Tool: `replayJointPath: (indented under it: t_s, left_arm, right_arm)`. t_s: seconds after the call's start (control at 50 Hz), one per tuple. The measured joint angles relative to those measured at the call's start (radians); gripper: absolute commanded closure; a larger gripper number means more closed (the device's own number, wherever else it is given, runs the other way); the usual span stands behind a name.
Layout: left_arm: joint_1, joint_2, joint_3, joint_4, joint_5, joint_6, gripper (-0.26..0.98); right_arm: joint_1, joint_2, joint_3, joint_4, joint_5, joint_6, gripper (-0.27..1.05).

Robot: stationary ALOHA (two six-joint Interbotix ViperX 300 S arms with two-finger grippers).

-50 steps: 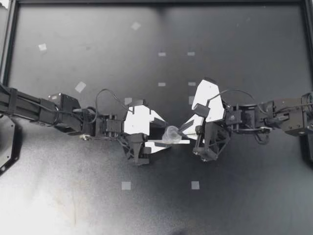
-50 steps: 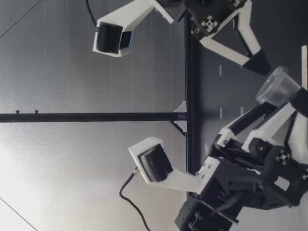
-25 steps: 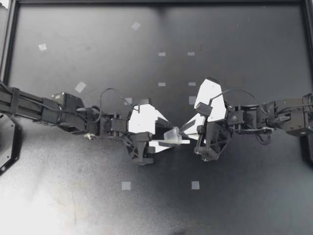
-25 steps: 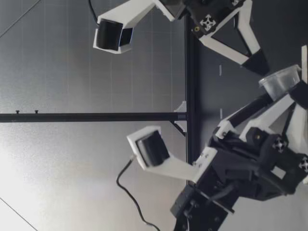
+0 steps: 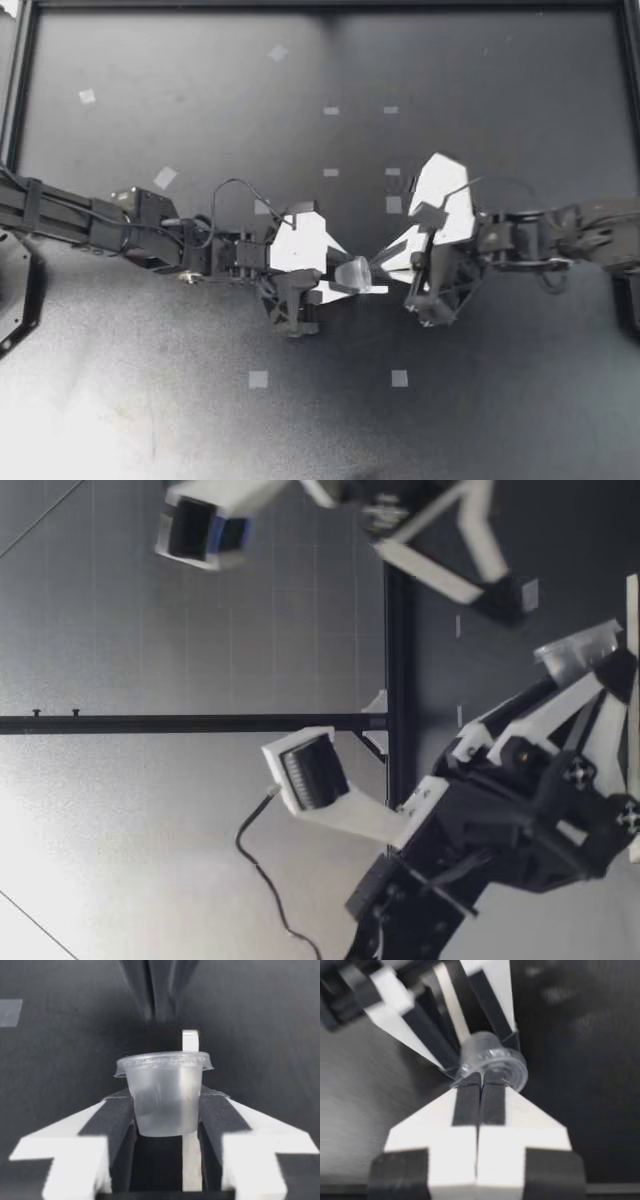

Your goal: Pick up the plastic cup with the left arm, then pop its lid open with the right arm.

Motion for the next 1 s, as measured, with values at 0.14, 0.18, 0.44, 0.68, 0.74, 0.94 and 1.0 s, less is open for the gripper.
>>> replayJointPath:
  t_s: [0.14,0.18,0.44,0.68,0.74,0.94,1.0]
  left_arm:
    - [0.006,-0.103,0.044,0.002,-0.012,0.023,0.49]
    - [0.011,-0.144,0.063,0.002,-0.031,0.034,0.50]
    - [0.031,-0.327,0.124,0.000,-0.229,0.144,0.50]
    - [0.031,-0.299,0.121,0.000,-0.282,0.149,0.50]
    - [0.032,-0.298,0.118,0.000,-0.284,0.149,0.50]
    - [0.032,-0.298,0.118,0.000,-0.284,0.149,0.50]
    - [0.032,-0.296,0.118,0.000,-0.284,0.150,0.50]
  right_arm:
    - [0.000,-0.199,0.081,0.005,-0.005,0.215,0.78]
    - [0.000,-0.267,0.110,0.005,-0.025,0.301,0.65]
    - [0.084,-0.305,0.252,0.008,-0.448,0.798,0.07]
    - [0.046,0.061,0.183,0.018,-0.897,0.847,0.08]
    - [0.032,0.097,0.173,0.018,-0.946,0.847,0.08]
    - [-0.025,0.097,0.161,0.018,-0.956,0.802,0.08]
    - [-0.032,0.078,0.158,0.015,-0.953,0.796,0.08]
